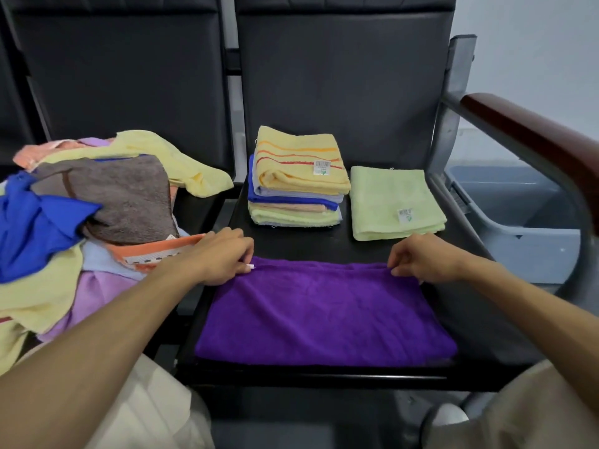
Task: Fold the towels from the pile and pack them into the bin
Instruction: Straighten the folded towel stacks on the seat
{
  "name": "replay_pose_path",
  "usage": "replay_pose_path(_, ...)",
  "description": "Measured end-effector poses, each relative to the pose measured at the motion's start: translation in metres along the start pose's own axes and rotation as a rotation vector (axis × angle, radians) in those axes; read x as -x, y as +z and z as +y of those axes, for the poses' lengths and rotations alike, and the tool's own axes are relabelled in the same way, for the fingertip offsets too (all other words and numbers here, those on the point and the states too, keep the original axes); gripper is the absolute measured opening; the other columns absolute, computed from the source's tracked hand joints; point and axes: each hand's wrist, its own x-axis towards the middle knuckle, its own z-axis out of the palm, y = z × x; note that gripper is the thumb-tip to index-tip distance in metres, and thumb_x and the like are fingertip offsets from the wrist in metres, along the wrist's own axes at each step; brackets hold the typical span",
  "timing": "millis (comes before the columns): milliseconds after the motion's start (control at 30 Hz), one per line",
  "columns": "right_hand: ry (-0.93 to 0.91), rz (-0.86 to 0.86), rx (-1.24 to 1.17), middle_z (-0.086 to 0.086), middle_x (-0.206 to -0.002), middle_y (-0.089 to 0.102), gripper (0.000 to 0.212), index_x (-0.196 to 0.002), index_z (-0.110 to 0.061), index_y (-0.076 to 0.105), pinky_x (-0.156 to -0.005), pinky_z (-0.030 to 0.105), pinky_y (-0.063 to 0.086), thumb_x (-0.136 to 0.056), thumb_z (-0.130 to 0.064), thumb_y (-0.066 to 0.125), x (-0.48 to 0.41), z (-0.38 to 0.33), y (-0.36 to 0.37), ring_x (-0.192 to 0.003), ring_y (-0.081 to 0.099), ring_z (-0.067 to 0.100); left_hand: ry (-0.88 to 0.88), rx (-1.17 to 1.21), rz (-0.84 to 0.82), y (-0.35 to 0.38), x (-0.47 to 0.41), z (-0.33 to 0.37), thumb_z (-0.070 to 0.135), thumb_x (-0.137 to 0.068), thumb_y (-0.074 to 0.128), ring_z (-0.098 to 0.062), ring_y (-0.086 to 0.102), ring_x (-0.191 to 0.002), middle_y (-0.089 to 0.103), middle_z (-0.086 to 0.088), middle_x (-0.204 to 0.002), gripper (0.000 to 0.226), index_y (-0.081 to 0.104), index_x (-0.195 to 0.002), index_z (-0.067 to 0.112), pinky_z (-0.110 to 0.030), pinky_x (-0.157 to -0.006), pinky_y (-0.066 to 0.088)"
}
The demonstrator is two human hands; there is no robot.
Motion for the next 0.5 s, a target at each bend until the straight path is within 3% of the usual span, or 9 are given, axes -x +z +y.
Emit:
replay_pose_path(133,0.044,-0.072,-0.112,-0.003,-0.081,0.063,0.009,-0.085,-0.019,0.064,-0.048,0.019,0.050,-0.090,-0.012,0.065,0.003,0.000,-0.001,-0.049,0.063,0.006,-0.003,0.051,-0.017,-0.006,0.005,-0.004,0.035,-0.097,0.052,-0.012,0.039,-0.095,0.047,0.011,-0.088,0.022,0.040,-0.079,0.031,-0.033,-0.084,0.029)
replay_pose_path(233,0.035,-0.013,-0.066,-0.007,-0.076,0.063,0.014,-0.081,-0.025,0.061,-0.053,0.015,0.047,-0.091,-0.016,0.063,0.000,0.002,-0.001,-0.062,0.064,0.012,-0.069,0.146,0.011,-0.008,0.004,-0.012,0.038,-0.097,0.050,-0.017,0.045,-0.096,0.053,0.005,-0.085,0.022,0.039,-0.078,0.033,-0.035,-0.087,0.029)
replay_pose_path(333,0.039,0.066,0.000,-0.014,-0.076,0.058,0.017,-0.079,-0.030,0.057,-0.058,0.012,0.036,-0.093,-0.021,0.061,-0.006,0.003,0.003,-0.067,0.052,0.000,-0.062,0.153,0.033,-0.008,0.000,-0.010,0.033,-0.099,0.048,-0.014,0.050,-0.091,0.059,0.007,-0.085,0.016,0.044,-0.084,0.032,-0.033,-0.085,0.029)
replay_pose_path(400,0.064,0.094,-0.010,-0.012,-0.078,0.058,0.019,-0.078,-0.030,0.055,-0.061,0.015,0.037,-0.093,-0.020,0.059,-0.010,0.007,0.011,-0.073,0.054,0.006,-0.044,0.163,0.036,-0.005,-0.004,-0.006,0.029,-0.100,0.046,-0.014,0.055,-0.096,0.062,0.007,-0.098,0.009,0.051,-0.093,0.031,-0.035,-0.088,0.039)
replay_pose_path(500,0.076,0.161,0.012,-0.004,-0.089,0.059,0.010,-0.086,-0.024,0.055,-0.073,0.025,0.039,-0.094,-0.018,0.057,-0.014,0.011,0.020,-0.088,0.056,0.016,-0.040,0.145,0.038,0.005,-0.007,0.000,0.024,-0.101,0.043,-0.016,0.054,-0.106,0.058,0.003,-0.110,0.019,0.060,-0.108,0.022,-0.033,-0.090,0.045)
